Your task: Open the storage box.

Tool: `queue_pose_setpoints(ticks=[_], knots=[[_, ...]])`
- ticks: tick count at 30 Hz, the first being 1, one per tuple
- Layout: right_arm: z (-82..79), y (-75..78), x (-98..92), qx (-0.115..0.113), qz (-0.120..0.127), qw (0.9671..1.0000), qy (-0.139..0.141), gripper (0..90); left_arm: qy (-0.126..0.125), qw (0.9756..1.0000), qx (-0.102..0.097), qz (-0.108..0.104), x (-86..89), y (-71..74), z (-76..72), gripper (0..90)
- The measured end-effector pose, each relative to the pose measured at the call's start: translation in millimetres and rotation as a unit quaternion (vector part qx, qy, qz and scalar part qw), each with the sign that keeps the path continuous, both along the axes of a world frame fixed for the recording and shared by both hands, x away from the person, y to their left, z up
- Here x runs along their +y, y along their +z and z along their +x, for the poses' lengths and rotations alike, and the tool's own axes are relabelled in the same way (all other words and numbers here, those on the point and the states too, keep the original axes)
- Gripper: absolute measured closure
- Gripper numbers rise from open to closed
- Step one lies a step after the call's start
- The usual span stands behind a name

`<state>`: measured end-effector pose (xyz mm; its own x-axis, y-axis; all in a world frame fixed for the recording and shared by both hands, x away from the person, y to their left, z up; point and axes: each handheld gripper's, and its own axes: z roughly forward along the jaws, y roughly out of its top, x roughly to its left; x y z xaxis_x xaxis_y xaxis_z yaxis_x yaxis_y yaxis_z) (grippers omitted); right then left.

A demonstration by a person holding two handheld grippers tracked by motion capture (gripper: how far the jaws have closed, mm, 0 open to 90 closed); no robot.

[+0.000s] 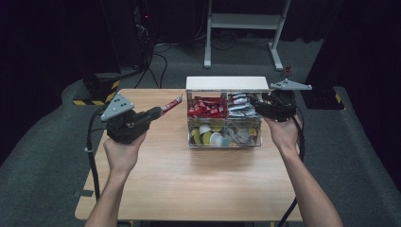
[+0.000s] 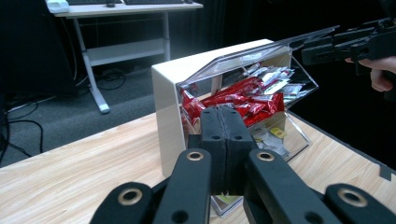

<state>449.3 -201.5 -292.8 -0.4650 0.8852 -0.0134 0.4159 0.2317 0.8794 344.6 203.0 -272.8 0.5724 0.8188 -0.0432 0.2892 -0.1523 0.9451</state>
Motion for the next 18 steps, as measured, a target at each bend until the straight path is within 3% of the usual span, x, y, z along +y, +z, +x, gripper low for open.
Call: queue_pose_setpoints(ticks=[8, 18], knots=[[0.1, -0.4, 0.6, 0.001, 0.003, 1.0000, 0.000, 49.4, 0.016, 0.9999, 0.001, -0.002, 12.9, -4.3, -5.0, 89.7], [0.1, -1.1, 0.9, 0.002, 0.002, 1.0000, 0.000, 49.5, 0.040, 0.9991, 0.012, 0.006, 23.8, -20.2, -1.3, 89.6]])
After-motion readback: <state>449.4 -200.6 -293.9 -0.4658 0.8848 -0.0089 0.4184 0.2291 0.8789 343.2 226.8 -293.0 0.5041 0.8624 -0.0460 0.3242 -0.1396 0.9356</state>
